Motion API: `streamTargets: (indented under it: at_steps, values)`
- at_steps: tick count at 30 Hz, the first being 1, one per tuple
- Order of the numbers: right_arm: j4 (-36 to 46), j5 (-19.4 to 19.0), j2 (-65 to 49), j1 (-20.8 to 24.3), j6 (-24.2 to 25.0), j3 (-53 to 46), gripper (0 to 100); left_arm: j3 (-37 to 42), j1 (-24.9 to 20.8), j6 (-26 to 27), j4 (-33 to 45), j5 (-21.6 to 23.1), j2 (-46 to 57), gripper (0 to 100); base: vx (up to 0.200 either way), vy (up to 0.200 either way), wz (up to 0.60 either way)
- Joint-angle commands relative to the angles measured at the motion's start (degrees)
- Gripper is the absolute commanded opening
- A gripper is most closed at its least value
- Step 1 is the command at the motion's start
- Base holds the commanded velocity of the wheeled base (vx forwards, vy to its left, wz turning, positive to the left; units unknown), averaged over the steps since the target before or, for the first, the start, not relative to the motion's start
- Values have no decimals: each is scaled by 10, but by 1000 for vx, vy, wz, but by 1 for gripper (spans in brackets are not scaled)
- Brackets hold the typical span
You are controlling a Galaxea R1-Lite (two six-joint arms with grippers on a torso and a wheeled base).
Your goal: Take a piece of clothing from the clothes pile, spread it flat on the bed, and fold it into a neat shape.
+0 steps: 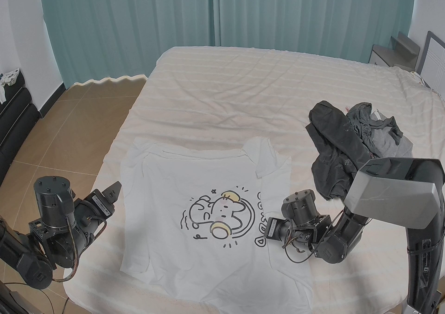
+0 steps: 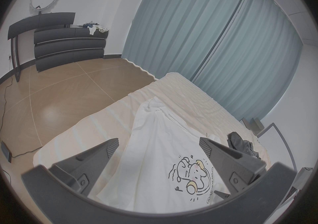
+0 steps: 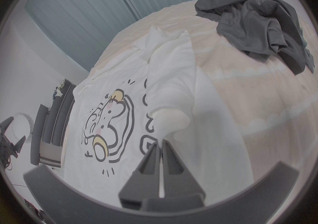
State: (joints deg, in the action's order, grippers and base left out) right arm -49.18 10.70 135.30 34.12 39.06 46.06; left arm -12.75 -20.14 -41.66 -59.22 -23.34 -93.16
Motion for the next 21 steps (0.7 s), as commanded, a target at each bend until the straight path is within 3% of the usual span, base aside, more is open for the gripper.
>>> streamTargets:
  at_steps: [1, 14, 15, 17, 21]
  values:
    - [0, 0, -25, -11, 0, -15, 0, 0, 0, 0, 0, 0, 0, 100, 0, 0, 0]
    - [7, -6, -101, -83, -58, -65, 0, 0, 0, 1, 0, -1, 3, 100, 0, 0, 0]
    - [7, -6, -105, -113, -91, -72, 0, 0, 0, 1, 0, -1, 3, 100, 0, 0, 0]
    - [7, -6, -101, -130, -113, -76, 0, 0, 0, 1, -1, -1, 3, 100, 0, 0, 0]
    - [6, -17, -101, -164, -135, -76, 0, 0, 0, 1, 0, -1, 3, 100, 0, 0, 0]
